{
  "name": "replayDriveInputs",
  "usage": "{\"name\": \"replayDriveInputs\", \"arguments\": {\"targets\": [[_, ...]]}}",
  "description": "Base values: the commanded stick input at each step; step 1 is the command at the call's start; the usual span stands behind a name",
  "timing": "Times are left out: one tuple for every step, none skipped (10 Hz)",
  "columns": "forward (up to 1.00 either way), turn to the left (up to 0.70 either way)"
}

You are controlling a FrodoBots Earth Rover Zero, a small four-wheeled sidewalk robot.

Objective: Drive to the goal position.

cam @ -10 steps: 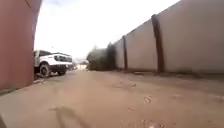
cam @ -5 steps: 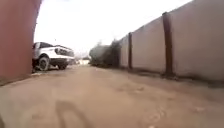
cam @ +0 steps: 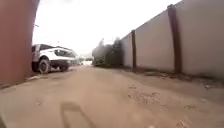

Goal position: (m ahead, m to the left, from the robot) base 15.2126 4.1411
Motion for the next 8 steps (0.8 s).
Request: {"name": "replayDriveInputs", "arguments": {"targets": [[0.70,0.00],[0.70,0.00],[0.70,0.00],[0.70,0.00],[0.70,0.00],[0.70,0.00],[0.70,0.00],[0.70,0.00]]}}
